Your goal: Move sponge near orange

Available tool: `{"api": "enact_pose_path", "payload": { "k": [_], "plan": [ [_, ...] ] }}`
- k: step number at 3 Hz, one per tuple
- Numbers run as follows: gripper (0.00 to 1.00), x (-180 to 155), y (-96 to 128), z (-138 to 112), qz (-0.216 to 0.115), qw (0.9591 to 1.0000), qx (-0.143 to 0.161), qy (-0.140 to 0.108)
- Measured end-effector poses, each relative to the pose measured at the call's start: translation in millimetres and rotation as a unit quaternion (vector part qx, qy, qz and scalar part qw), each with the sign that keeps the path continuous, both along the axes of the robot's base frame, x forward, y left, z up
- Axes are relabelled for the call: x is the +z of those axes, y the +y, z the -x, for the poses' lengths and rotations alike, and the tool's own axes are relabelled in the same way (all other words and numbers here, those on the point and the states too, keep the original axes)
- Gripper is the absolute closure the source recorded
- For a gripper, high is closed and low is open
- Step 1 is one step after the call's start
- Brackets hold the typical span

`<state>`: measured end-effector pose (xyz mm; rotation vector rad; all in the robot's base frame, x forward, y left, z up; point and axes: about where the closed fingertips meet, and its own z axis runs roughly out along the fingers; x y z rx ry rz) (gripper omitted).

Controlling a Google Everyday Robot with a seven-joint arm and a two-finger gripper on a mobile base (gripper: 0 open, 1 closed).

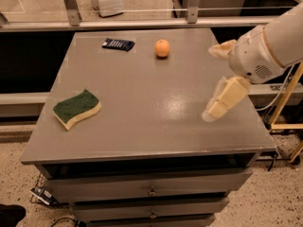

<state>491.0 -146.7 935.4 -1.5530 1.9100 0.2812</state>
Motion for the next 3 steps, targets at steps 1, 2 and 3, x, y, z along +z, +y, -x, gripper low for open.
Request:
{"api": "enact_pose_path", "payload": {
  "k": [1, 2, 3],
  "plan": [
    [0.00, -6, 43, -28, -0.089, 0.9952, 0.031, -0.026],
    [0.00, -11, 73, -42, -0.139, 0.9890, 0.041, -0.032],
    [0.00, -11, 73, -42, -0.139, 0.9890, 0.041, -0.032]
  ]
}}
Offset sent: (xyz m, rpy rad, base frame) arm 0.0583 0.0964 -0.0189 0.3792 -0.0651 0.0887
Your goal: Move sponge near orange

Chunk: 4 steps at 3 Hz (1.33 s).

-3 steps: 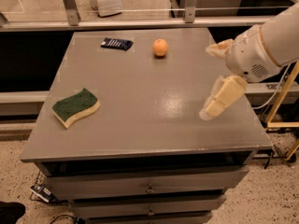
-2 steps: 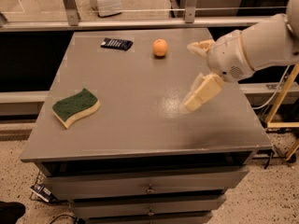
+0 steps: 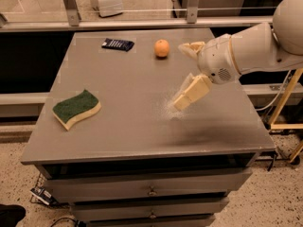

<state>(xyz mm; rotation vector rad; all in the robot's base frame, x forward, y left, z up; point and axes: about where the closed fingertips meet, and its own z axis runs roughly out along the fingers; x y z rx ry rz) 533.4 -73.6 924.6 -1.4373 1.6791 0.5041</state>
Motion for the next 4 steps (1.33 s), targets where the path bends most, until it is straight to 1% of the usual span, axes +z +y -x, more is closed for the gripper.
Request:
{"api": "enact_pose_path", "payload": {
  "k": [1, 2, 3, 4],
  "plan": [
    [0.00, -9, 30, -19, -0.023, 0.9994, 0.027, -0.002],
    [0.00, -17, 69, -41, -0.058, 0.9965, 0.059, -0.011],
    [0.00, -26, 105, -59, -0.098, 0.9911, 0.088, -0.020],
    [0.00, -32, 139, -58, -0.111, 0.9880, 0.105, -0.023]
  ]
}}
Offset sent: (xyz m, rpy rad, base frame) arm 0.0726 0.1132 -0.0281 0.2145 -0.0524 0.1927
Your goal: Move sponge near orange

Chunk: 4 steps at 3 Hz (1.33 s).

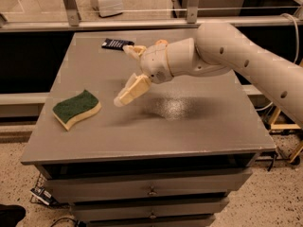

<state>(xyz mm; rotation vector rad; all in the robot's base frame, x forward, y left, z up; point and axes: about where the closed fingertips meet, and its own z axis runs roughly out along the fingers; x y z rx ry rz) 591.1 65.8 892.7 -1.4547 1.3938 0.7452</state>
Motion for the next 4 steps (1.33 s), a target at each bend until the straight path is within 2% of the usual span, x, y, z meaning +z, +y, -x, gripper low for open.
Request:
{"api": "enact_pose_path", "payload": {
  "k": [1, 2, 4],
  "plan": [
    [0.00, -12, 29, 11, 0.021, 0.9997, -0.011, 0.010],
    [0.00, -30, 49, 18, 0.031, 0.9988, -0.012, 0.036],
    [0.00, -63, 81, 25, 0.023, 0.9952, 0.008, 0.095]
  ]
}}
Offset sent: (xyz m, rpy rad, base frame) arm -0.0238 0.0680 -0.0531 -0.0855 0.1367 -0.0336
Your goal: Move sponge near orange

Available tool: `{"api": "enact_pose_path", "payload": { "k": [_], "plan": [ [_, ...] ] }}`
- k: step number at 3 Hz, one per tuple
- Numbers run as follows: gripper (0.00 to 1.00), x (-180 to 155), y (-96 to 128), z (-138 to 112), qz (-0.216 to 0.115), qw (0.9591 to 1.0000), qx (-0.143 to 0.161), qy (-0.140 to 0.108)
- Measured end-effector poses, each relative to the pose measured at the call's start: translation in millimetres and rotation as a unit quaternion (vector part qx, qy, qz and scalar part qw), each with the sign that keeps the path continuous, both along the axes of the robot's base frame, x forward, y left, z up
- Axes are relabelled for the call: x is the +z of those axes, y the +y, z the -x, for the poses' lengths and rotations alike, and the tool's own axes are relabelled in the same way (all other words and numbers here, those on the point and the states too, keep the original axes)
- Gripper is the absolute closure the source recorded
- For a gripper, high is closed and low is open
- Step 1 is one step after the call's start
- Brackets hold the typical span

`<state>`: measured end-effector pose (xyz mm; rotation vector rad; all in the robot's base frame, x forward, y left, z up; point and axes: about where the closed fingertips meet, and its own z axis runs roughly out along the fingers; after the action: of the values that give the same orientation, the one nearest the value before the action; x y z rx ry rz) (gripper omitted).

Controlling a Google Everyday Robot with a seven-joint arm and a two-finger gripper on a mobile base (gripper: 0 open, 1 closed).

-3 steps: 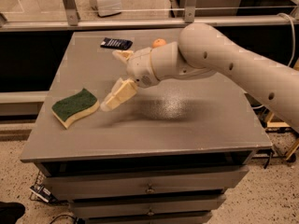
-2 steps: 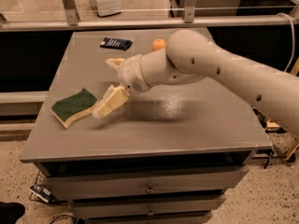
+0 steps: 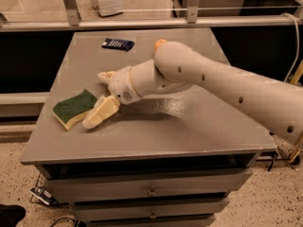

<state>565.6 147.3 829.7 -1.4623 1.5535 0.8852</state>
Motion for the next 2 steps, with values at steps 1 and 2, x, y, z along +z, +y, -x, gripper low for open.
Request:
{"api": "enact_pose_path", "payload": {
  "k": [1, 2],
  "plan": [
    [0.18, -4, 7, 13, -0.007, 0.9999, 0.007, 0.007],
    [0.41, 2, 12, 26, -0.021, 0.9997, 0.017, 0.000]
  ]
}}
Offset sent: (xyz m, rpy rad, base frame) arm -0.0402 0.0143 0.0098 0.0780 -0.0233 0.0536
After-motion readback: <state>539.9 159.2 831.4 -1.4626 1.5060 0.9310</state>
